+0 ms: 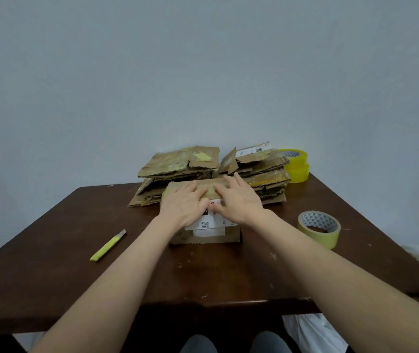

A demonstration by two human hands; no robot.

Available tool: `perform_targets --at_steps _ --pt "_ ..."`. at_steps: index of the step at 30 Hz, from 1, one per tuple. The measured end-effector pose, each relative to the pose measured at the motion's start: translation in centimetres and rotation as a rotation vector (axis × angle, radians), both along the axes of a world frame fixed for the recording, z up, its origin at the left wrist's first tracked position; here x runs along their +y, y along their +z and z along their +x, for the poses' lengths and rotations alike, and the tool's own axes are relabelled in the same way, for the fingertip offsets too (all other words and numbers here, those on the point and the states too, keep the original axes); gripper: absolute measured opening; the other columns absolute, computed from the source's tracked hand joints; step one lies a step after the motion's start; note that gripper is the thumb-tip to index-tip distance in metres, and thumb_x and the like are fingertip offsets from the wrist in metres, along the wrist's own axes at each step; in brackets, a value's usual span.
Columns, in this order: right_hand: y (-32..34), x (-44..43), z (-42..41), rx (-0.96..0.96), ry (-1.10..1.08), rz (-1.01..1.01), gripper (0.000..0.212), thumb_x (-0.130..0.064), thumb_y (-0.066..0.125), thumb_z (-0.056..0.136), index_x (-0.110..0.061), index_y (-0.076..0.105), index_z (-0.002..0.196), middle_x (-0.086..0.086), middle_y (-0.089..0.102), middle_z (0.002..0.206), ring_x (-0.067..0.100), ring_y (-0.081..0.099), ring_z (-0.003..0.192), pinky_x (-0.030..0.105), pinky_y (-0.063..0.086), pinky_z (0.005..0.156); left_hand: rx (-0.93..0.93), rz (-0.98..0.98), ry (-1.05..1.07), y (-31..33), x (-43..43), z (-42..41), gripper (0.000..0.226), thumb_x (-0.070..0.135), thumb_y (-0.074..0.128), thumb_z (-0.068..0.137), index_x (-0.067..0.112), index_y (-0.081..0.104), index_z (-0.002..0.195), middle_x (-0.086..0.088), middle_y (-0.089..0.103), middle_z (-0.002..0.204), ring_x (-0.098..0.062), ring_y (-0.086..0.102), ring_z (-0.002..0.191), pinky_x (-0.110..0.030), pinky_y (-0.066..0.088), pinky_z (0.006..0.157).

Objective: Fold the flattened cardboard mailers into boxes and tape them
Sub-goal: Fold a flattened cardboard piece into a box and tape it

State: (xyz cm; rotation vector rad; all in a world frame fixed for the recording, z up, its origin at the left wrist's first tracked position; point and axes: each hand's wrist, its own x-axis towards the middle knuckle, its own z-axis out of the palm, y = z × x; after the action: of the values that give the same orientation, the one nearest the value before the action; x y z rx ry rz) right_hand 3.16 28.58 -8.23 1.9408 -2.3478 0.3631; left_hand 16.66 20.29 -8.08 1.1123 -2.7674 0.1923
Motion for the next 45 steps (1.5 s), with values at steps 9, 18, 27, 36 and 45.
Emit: perform_targets --at_steps 9,18,27,36,45 --pt "-2.0 7.7 -5.5 -0.111 -0.429 -0.117 0.049 -0.039 0.05 0.095 -0.012 0.044 0.135 0.011 0.043 0.138 0.031 0.039 0.128 0.044 0.039 0.099 0.08 -0.108 0.003 -0.6 0.8 0.4 0.049 0.034 0.023 0.101 0.023 0.03 0.148 -0.004 0.026 0.156 -0.02 0.03 0.14 -0.036 0.025 0.109" --pt "-4.5 10.5 -7.9 -0.062 -0.557 0.081 0.023 -0.03 0.051 0.095 -0.019 0.067 0.107 0.005 0.067 0.113 0.029 0.062 0.103 0.028 0.043 0.076 0.069 -0.11 -0.003 -0.4 0.9 0.6 0.063 0.042 0.01 0.092 0.022 0.036 0.145 -0.004 0.033 0.153 -0.022 0.037 0.134 -0.035 0.031 0.105" --pt "7.6 3.7 -2.6 -0.973 -0.024 -0.629 0.021 -0.014 0.044 0.097 -0.012 0.065 0.1 -0.003 0.061 0.091 0.013 0.052 0.085 0.027 0.039 0.068 0.439 0.27 0.006 0.9 -0.2 1.4 0.067 0.041 0.014 0.085 0.017 0.052 0.133 -0.004 0.052 0.137 -0.022 0.045 0.126 -0.034 0.036 0.098" --pt "7.9 -3.7 0.0 -1.167 0.094 -0.407 0.027 -0.017 0.04 0.099 -0.023 0.064 0.089 0.0 0.061 0.092 0.018 0.055 0.086 0.03 0.044 0.065 1.363 1.006 0.163 5.4 -1.2 1.3 0.028 0.047 0.051 0.093 0.023 0.064 0.099 0.001 0.069 0.099 -0.014 0.067 0.081 -0.032 0.053 0.079" --pt "7.7 -4.5 -0.9 -1.007 0.213 -0.275 0.02 -0.032 0.048 0.099 -0.018 0.063 0.094 0.0 0.064 0.092 0.016 0.06 0.086 0.027 0.047 0.067 1.413 0.848 0.233 4.5 -3.0 0.6 0.017 0.02 0.072 0.085 0.004 0.069 0.087 -0.016 0.072 0.09 -0.015 0.069 0.068 -0.027 0.057 0.058"
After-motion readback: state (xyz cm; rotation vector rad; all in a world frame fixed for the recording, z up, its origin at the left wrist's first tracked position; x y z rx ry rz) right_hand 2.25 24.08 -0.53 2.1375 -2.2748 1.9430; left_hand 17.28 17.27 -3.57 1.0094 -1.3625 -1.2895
